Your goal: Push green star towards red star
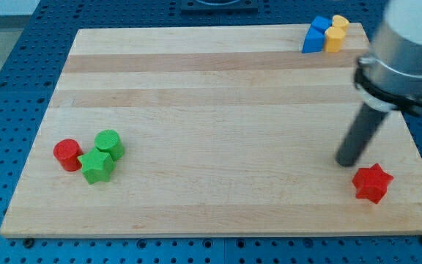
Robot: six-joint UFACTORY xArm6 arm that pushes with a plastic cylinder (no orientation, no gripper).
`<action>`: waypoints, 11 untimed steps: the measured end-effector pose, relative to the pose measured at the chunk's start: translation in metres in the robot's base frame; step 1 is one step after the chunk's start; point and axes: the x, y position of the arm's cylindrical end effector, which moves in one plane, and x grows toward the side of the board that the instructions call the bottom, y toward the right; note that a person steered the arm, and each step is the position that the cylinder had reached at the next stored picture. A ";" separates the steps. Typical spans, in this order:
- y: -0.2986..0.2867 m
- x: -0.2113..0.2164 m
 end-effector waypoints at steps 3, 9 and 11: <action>-0.324 -0.089; -0.338 0.036; -0.321 0.067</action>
